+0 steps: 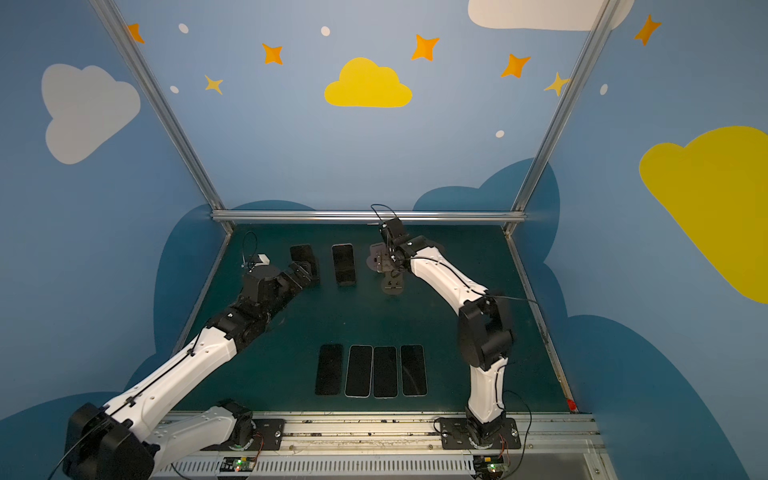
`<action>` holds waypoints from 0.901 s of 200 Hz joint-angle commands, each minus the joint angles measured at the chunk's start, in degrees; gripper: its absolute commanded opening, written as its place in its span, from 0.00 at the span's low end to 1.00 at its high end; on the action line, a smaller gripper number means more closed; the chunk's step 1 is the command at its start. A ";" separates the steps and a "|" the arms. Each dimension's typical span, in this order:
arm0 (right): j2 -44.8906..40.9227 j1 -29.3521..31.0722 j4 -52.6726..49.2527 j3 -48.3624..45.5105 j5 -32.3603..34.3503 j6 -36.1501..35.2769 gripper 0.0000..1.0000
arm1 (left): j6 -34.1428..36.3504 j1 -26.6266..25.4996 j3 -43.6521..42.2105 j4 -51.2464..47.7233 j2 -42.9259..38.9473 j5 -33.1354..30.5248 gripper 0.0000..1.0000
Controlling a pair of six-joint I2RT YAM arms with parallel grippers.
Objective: Remove the phone from the phone stand
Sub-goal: 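Move the open right gripper over the empty grey stand and lilac stands, then draw the right gripper back while the left gripper reaches to the dark phone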
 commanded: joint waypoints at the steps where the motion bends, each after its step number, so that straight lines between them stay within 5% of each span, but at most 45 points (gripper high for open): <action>1: -10.14 0.14 0.03 -3.96 -4.35 0.63 0.86 | 6.33 0.21 2.23 -1.07 0.17 -3.02 1.00; 35: -25.24 1.24 10.02 -22.45 -9.24 1.59 0.86 | 16.16 -0.20 4.99 -3.60 3.10 -9.01 1.00; 51: -32.82 1.24 19.07 -32.72 -14.34 -3.14 0.86 | 21.11 -2.10 7.13 -6.05 5.37 -15.50 1.00; 76: -43.75 1.24 35.52 -49.52 -15.58 -0.89 0.88 | 33.10 -5.98 7.81 -4.04 8.56 -21.02 1.00; 91: -48.48 1.33 39.07 -54.66 -16.39 -0.59 0.90 | 32.09 -5.88 8.68 -4.47 10.09 -20.55 1.00; 129: -51.41 1.24 34.43 -56.21 -10.08 2.13 0.90 | 31.41 0.88 18.35 -15.03 18.18 -7.71 1.00; 180: -57.62 1.24 33.60 -61.17 -0.53 6.47 0.90 | 38.75 1.88 29.77 -26.33 23.63 -5.89 1.00</action>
